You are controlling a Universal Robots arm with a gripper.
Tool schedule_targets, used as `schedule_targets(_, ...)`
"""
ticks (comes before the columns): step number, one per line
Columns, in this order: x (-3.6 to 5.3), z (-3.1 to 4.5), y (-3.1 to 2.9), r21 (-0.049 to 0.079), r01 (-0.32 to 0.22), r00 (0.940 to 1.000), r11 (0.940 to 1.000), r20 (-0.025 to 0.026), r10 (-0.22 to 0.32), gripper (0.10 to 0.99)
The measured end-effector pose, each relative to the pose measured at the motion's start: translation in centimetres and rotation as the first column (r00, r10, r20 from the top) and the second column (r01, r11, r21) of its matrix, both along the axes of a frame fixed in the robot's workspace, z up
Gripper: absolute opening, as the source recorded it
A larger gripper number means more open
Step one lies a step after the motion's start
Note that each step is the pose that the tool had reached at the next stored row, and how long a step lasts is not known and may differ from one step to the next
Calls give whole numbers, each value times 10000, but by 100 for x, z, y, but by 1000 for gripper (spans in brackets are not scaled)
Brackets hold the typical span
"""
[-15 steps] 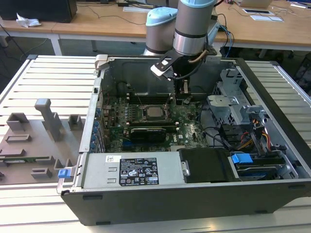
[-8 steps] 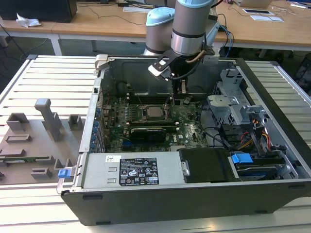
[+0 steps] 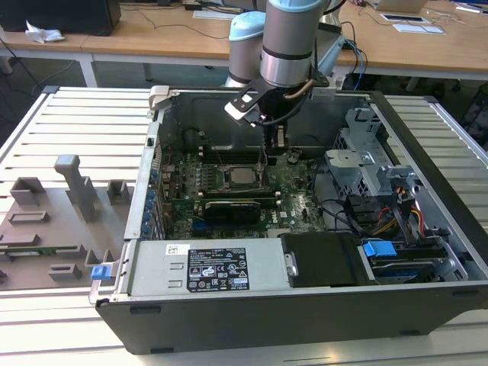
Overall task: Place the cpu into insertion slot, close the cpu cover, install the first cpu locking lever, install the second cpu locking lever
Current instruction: 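Close the cpu cover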
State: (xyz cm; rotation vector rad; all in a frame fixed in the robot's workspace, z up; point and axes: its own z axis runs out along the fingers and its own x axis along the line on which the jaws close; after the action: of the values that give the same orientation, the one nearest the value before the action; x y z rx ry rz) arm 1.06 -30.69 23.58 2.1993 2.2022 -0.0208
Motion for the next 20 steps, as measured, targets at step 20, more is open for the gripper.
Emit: schedule_targets(20, -298, -15, 0, 0, 0, 10000, 10000, 0, 0, 106)
